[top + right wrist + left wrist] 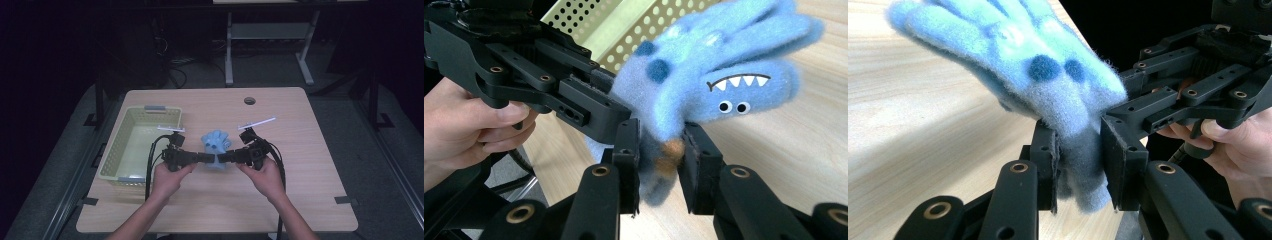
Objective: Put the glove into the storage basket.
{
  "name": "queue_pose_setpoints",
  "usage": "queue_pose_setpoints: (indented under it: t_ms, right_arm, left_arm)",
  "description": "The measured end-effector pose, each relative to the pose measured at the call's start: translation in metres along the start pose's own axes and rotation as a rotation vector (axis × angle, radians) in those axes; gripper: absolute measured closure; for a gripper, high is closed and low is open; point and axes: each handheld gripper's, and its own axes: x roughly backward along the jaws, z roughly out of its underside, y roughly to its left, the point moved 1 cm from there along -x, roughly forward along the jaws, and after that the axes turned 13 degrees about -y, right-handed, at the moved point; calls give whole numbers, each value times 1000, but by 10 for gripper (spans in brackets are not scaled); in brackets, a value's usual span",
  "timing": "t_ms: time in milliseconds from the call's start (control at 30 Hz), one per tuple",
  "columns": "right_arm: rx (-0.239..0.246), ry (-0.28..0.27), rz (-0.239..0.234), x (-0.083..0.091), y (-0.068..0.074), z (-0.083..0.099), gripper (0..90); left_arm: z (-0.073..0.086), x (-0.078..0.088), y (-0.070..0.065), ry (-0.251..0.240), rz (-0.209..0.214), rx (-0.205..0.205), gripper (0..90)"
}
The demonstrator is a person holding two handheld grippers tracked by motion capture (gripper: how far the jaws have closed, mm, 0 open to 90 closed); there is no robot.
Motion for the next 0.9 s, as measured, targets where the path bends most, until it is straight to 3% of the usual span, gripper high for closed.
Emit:
queue_pose_setpoints:
  t_ms: [600, 900]
  right_arm:
    - [10, 19, -32, -19, 12, -12, 717]
    - [29, 26, -44, -31, 21, -21, 716]
  left_arm:
    - [-6, 24, 7, -10, -22, 3, 690]
    - [-10, 38, 11, -39, -33, 15, 691]
